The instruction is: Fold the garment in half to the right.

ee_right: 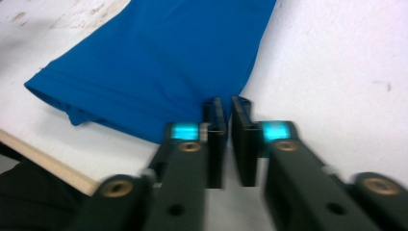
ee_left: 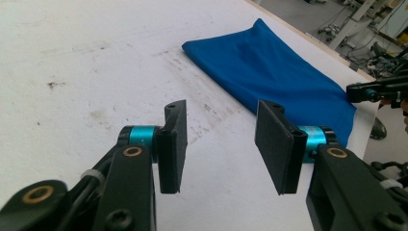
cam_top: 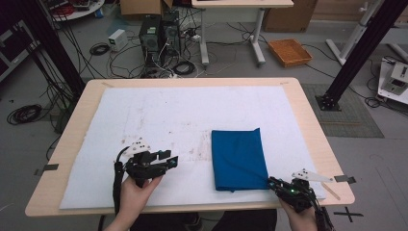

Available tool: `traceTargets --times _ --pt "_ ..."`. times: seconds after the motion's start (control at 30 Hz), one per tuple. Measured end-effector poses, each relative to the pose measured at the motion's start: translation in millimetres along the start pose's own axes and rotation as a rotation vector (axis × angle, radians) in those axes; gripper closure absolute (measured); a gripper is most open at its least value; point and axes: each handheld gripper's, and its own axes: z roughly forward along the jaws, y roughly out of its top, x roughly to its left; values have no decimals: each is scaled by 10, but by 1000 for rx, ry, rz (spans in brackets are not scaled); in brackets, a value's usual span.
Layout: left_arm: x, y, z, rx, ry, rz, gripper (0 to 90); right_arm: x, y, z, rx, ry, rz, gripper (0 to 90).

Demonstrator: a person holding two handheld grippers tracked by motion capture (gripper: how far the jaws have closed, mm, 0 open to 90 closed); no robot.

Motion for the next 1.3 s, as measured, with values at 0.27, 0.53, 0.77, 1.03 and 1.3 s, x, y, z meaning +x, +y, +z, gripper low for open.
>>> traceTargets --times 0.27,0.53,0.77,1.03,1.3 --pt "76 110 -68 -27 29 73 448 -64 342 -81 -120 -64 -107 514" --pt "315 199 -260 -67 167 163 391 -234 843 23 -206 -130 -191 399" --pt "575 160 -426 -78 228 187 391 -299 1015 168 -226 -111 -162 366" --pt "743 69 -516 -83 279 189 391 -320 991 199 -209 -125 -183 363" --pt "772 8 -537 -80 290 175 391 -411 1004 149 -221 -142 -160 348"
